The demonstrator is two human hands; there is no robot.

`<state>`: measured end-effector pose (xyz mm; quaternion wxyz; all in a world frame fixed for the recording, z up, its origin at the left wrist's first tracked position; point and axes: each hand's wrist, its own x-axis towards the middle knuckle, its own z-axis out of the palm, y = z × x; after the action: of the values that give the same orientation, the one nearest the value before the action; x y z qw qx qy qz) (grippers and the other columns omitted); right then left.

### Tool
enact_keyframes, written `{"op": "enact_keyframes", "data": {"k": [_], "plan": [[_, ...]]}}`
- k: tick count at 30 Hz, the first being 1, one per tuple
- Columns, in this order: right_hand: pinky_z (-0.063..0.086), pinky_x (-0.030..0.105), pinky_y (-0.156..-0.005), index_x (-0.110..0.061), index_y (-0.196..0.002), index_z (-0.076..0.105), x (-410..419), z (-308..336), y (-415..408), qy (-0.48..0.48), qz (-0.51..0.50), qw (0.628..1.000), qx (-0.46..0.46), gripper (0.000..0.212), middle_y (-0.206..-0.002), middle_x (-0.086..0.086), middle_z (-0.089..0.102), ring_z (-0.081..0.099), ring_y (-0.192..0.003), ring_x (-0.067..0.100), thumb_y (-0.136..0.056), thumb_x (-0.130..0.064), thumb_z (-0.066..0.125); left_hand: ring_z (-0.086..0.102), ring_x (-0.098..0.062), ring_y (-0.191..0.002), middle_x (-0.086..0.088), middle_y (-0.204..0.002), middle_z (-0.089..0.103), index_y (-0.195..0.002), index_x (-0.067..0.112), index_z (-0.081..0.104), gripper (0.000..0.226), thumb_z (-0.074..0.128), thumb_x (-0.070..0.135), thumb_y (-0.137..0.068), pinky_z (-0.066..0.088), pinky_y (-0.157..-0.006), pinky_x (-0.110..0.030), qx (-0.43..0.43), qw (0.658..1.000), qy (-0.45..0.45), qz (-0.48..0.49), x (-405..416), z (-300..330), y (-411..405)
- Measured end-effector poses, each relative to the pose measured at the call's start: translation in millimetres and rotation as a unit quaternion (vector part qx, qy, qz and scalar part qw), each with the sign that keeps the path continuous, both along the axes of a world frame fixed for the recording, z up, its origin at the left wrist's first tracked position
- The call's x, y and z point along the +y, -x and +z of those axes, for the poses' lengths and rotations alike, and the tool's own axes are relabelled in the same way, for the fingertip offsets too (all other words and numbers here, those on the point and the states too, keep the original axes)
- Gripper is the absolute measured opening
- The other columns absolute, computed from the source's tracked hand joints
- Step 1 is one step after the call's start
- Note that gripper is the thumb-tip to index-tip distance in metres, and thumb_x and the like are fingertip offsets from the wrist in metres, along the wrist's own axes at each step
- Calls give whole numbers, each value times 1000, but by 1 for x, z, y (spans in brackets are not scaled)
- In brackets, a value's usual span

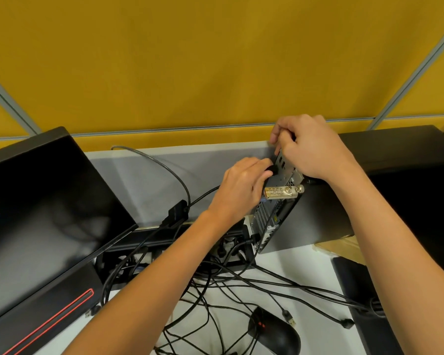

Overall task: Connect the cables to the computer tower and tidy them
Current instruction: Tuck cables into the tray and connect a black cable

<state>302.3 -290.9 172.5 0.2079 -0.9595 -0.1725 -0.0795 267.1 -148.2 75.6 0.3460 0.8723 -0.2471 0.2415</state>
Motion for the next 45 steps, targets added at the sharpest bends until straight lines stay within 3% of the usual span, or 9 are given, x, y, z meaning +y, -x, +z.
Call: {"op": "enact_keyframes", "data": {"k": [6, 12, 16, 21, 26, 33, 37, 41, 45], "plan": [[50, 37, -56, -21, -78, 65, -2, 0, -4, -6, 5, 1000, 7, 30, -77, 3, 69, 50, -54, 14, -86, -15, 37, 60, -25, -79, -8, -87, 66, -108, 3, 65, 21, 52, 12, -94, 49, -70, -40, 42, 999, -31, -4, 4, 10, 1], [35, 21, -52, -18, -86, 70, -5, 8, 5, -32, 25, 999, 22, 32, -78, -3, 71, 51, -48, -4, -88, -11, 39, 51, -22, -121, -5, -131, 55, -138, 11, 46, 46, 56, 9, -93, 41, -101, -40, 117, 987, -103, 39, 50, 15, 46], [40, 24, -54, -17, -86, 71, -5, 8, 11, -41, 16, 999, 16, 33, -79, -1, 71, 52, -47, -1, -88, -12, 38, 59, -16, -98, 0, -108, 60, -116, 11, 61, 26, 56, 7, -90, 50, -86, -36, 134, 983, -89, 94, 123, -8, 121], [53, 39, -78, -17, -83, 69, 0, 11, 18, -52, -11, 999, -13, 33, -83, 8, 72, 64, -74, 27, -80, -20, 37, 60, -16, -96, 7, -99, 60, -90, 18, 67, 12, 56, 24, -91, 52, -82, -36, 388, 888, -145, 199, 198, -49, 194], [45, 36, -75, -14, -87, 64, 49, -5, 90, -114, -8, 972, -204, 23, -86, 4, 66, 57, -85, 25, -76, -8, 45, 50, -26, -113, -6, -127, 45, -124, 13, 51, 39, 57, 35, -92, 46, -91, -38, 455, 822, -212, 269, 190, -59, 204], [47, 35, -86, -27, -120, 58, 103, -141, 173, 156, 303, 903, 263, 33, -115, -4, 51, 47, -90, 9, -89, -18, 56, 53, -31, -109, -16, -132, 36, -136, 14, 31, 66, 67, 9, -82, 49, -79, -35, 454, 773, -282, 341, 165, -53, 185], [43, 34, -76, -17, -97, 58, 102, -186, 188, 129, 280, 911, 273, 13, -99, -2, 50, 50, -86, 16, -92, -28, 54, 44, -28, -111, -15, -135, 30, -133, 17, 36, 61, 67, 9, -81, 49, -77, -32, 361, 801, -323, 352, 185, -59, 188], [41, 29, -64, -21, -81, 52, 85, -180, 165, 16, 208, 958, 199, 22, -77, -6, 52, 50, -72, 11, -98, -34, 47, 60, -21, -79, -6, -96, 60, -112, 17, 57, 21, 54, 12, -92, 50, -66, -32, 297, 903, -79, 300, 204, -62, 191], [47, 38, -64, -16, -81, 57, 76, -183, 142, -34, 122, 973, 193, 27, -72, 0, 60, 56, -67, 16, -99, -31, 44, 67, -10, -70, -10, -79, 64, -111, 18, 64, 19, 53, 12, -95, 49, -65, -10, 286, 916, 168, 226, 194, -51, 182]]}}
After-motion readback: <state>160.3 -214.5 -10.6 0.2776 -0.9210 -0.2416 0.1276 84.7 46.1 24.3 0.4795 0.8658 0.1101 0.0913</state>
